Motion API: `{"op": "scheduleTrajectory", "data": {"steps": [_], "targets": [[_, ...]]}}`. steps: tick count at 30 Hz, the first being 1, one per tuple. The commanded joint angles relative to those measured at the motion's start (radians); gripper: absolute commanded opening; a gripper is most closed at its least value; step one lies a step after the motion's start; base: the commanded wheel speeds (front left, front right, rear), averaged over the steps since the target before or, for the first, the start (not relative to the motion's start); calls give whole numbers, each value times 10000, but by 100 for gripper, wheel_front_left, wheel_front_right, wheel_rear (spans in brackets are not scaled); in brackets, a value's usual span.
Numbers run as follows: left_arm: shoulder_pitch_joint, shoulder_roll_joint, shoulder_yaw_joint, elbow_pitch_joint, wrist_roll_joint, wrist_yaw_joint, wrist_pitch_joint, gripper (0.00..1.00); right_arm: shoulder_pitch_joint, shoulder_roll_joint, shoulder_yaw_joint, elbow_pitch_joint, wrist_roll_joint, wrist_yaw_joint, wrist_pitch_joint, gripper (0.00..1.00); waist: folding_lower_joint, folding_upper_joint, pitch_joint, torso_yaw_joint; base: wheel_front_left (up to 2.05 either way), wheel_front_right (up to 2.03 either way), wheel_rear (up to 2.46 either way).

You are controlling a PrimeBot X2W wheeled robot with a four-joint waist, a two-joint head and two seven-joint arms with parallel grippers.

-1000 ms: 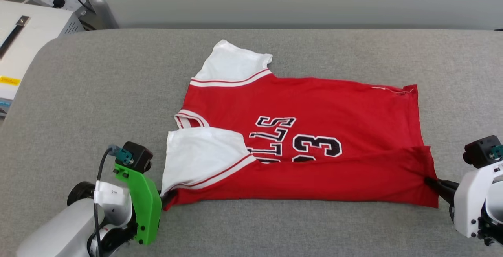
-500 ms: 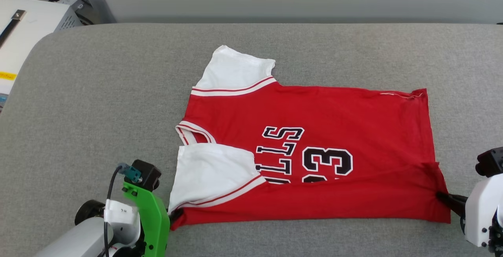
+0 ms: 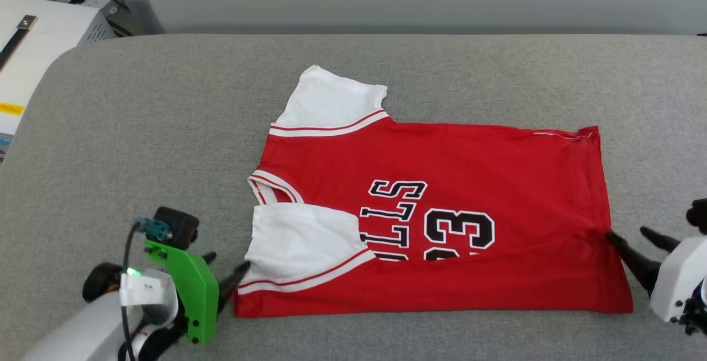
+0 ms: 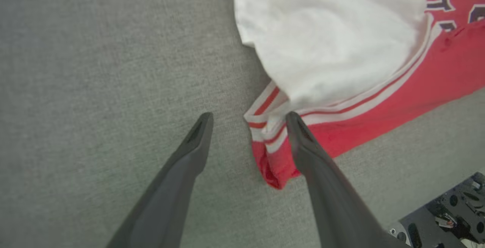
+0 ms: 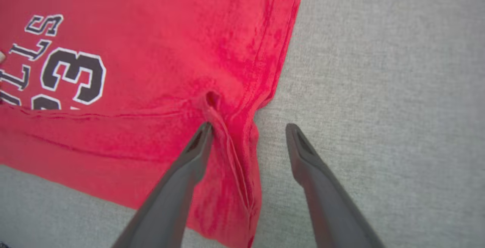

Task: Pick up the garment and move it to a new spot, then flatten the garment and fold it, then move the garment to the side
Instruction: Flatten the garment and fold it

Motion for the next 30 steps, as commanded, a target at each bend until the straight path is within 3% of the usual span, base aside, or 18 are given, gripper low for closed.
{"op": "scheduleTrajectory", "data": {"steps": [1,7,12,13,16,21,30], "targets": [[-331,164,261,-233,251,150,-304,100,-36,-16,-258,-142,-249,-7,-449,100,0,-1,-168,-26,0,0,0],[-1522,420,1182,-1018,1030,895,-1361,100,-309,783,-1837,-909,-1810,-7,-2622,100,0,-1,-94,-288,0,0,0],[-3072,202,1540,-937,1719,1036,-1664,100,-479,1943,-2832,-1770,-3252,-7,-3674,100,0,-1,461,-644,0,0,0],[-3839,21,1634,-785,1882,934,-1617,100,-486,2457,-3144,-2189,-3744,-7,-3904,100,0,-1,787,-806,0,0,0],[-5106,-348,1652,-281,2023,624,-1284,100,-443,3034,-3326,-2821,-4285,-7,-4005,100,0,-1,1318,-1035,0,0,0],[-7094,-890,1332,1001,2207,-106,-134,100,-511,3450,-3380,-3564,-4924,-7,-4091,100,0,-1,2160,-1436,0,0,0],[-9683,-1620,458,3405,1411,-1048,3973,100,-1211,3641,-3172,-4151,-5047,-7,-4225,100,0,-1,3696,-2101,0,0,0]]}}
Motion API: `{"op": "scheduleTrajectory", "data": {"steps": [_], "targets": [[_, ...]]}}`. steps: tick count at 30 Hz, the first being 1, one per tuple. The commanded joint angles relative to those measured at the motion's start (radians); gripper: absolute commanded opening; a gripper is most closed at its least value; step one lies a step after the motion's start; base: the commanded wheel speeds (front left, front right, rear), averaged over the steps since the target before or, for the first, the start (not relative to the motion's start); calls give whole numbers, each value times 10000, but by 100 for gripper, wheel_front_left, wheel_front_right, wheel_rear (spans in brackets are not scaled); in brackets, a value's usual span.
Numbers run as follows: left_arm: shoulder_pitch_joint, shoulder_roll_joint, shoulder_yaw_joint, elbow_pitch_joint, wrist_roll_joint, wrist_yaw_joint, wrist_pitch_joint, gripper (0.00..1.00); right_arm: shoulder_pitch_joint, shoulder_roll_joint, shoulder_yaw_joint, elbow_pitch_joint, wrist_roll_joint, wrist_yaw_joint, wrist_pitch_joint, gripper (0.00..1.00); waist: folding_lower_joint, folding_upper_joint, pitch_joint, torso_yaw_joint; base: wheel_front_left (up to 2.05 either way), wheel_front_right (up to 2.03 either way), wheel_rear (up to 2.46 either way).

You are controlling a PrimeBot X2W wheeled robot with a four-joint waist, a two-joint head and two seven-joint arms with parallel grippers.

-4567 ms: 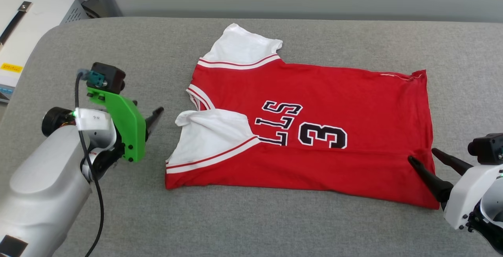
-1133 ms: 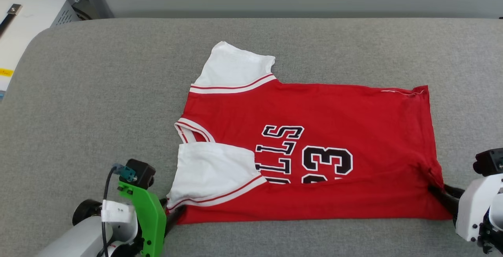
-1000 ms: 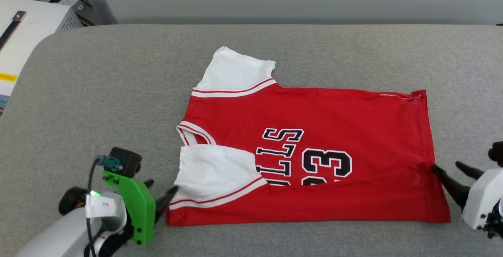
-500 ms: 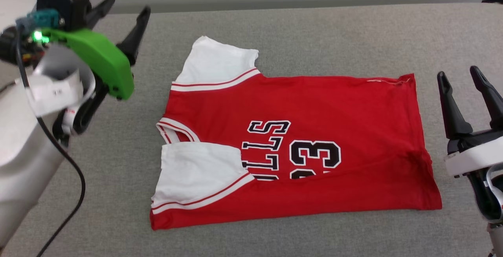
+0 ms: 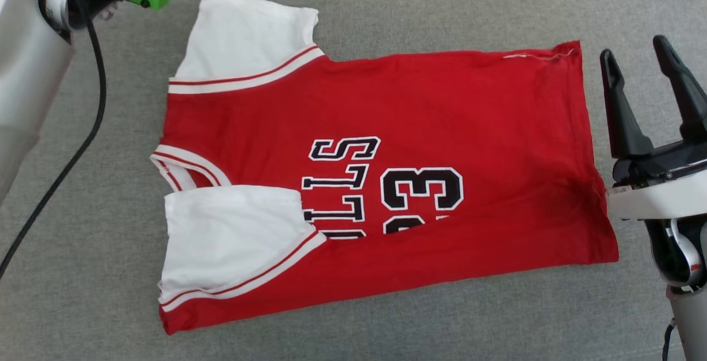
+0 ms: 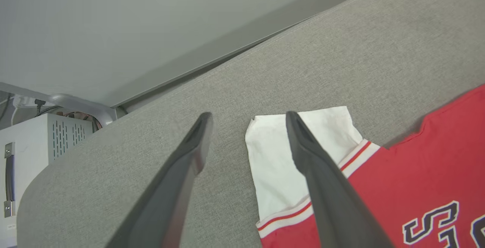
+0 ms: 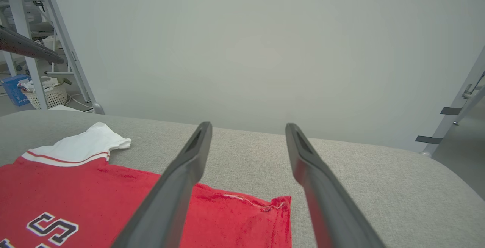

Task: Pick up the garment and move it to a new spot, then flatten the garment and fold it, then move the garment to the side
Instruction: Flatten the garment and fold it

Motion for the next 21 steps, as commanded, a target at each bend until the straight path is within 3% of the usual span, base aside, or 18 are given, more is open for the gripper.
{"op": "scheduleTrajectory", "data": {"steps": [1,6,17,18,19,21], "targets": [[-300,-82,-103,200,-167,-80,375,100,-253,26,-2,-63,-37,-6,-111,100,-1,0,1019,-668,0,0,0],[-771,-77,-634,916,-332,-195,1662,100,-640,56,216,-29,-11,-6,-230,100,-1,0,1598,-927,0,0,0],[-374,175,-1470,1773,-558,-242,2108,100,-1074,-51,566,332,50,-6,-458,100,-1,0,1936,-1090,0,0,0],[-319,206,-1536,1754,-641,-243,2168,35,-1091,-63,551,365,66,-6,-470,100,-1,0,1924,-1070,0,0,0],[-267,219,-1553,1726,-777,-244,2156,0,-1112,-84,526,403,84,-6,-481,100,-1,0,1905,-1032,0,0,0],[-226,238,-1608,1660,-842,-244,1908,0,-1152,-132,470,447,110,-6,-500,100,-1,0,1826,-949,0,0,0]]}}
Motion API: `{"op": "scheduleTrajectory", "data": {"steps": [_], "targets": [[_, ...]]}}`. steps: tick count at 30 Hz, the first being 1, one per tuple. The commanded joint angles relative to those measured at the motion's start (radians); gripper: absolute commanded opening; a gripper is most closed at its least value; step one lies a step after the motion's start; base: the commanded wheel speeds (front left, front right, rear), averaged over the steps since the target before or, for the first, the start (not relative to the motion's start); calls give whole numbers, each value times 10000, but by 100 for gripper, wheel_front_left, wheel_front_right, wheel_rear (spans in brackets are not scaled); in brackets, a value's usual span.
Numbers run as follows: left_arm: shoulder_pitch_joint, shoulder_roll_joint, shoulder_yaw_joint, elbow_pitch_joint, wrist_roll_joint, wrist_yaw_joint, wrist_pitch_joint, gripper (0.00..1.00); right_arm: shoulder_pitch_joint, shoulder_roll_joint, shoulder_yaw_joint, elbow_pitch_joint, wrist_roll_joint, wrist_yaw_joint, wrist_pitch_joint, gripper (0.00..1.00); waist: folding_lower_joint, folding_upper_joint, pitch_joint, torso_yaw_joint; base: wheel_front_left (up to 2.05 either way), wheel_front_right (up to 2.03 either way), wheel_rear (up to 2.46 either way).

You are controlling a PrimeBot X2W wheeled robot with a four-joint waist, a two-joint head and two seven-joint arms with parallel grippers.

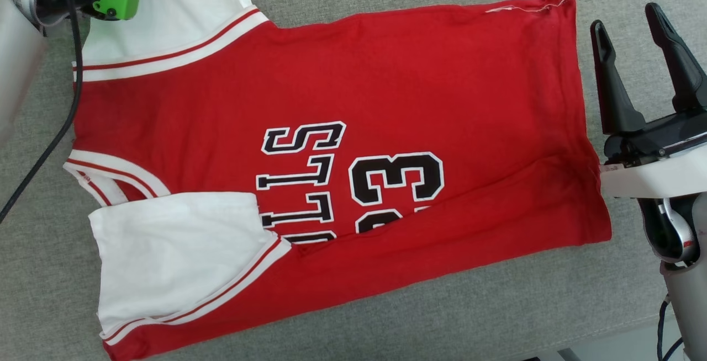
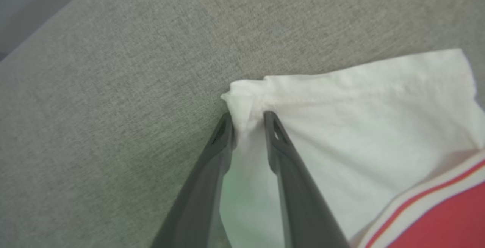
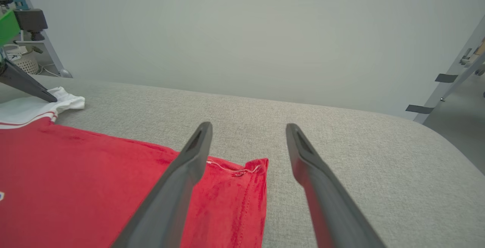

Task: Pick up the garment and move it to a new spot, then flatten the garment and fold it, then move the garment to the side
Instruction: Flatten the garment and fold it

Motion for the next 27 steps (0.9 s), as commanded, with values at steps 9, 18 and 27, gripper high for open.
{"op": "scheduleTrajectory", "data": {"steps": [9,18,27], "targets": [[793,-6,-529,-656,-270,-25,-1919,0,-840,-1192,-673,119,167,-6,655,100,-1,0,-1131,792,0,0,0],[1742,212,-1012,-1955,-159,-26,-3869,0,-2050,-2949,33,1027,1703,-6,3873,100,-1,0,-2071,1624,0,0,0],[2294,215,-1170,-3189,244,318,-4735,0,-2925,-3866,1387,2666,3473,-6,7895,100,-1,0,-1900,2248,0,0,0]]}}
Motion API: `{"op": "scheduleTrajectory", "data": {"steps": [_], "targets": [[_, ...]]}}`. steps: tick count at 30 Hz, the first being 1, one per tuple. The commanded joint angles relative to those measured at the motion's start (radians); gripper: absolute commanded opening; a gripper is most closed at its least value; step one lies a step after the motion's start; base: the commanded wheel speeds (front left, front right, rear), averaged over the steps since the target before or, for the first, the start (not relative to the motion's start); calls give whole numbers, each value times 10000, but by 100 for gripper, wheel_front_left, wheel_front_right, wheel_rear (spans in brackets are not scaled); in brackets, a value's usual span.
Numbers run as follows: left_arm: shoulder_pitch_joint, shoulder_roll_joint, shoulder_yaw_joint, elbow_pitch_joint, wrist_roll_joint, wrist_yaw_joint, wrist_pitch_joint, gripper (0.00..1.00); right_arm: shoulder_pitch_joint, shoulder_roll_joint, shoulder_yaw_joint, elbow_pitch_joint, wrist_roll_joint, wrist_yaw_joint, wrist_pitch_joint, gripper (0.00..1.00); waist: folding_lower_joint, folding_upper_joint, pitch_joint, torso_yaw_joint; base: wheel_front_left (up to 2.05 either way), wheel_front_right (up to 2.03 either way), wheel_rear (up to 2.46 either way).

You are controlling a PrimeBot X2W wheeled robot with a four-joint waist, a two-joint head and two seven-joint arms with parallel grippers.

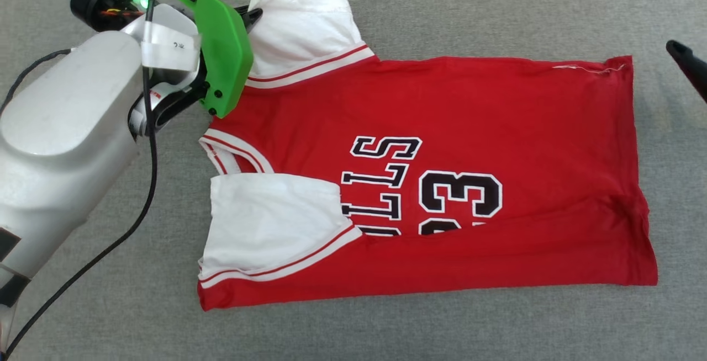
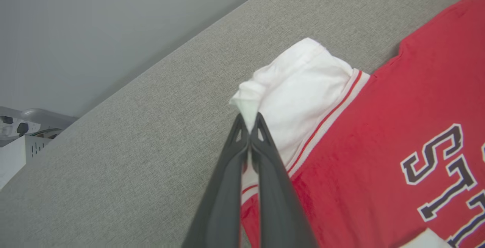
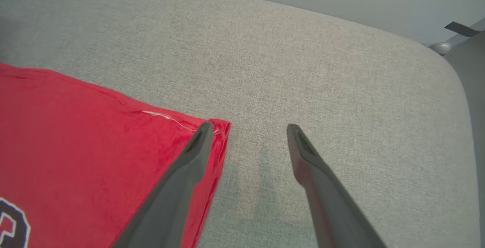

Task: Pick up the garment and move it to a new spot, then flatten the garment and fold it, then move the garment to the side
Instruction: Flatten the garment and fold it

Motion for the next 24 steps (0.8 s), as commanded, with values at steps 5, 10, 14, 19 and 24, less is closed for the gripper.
{"op": "scheduleTrajectory", "data": {"steps": [5,10,14,19,24], "targets": [[206,89,30,-720,261,345,-338,0,-674,133,486,902,468,-6,1061,100,0,0,414,500,0,0,0],[128,137,96,-1239,409,589,-484,0,-1135,531,834,1947,312,-6,1037,100,0,0,794,702,0,0,0],[88,152,121,-1435,480,690,-572,0,-1182,837,1356,2565,416,-6,1015,100,0,0,1005,795,0,0,0],[141,167,142,-1412,464,715,-703,0,-900,868,1977,2920,996,-6,1285,71,0,0,1021,774,0,0,0],[332,190,153,-1173,446,710,-1007,0,-939,618,2014,2875,1195,-6,228,0,0,0,630,651,0,0,0]]}}
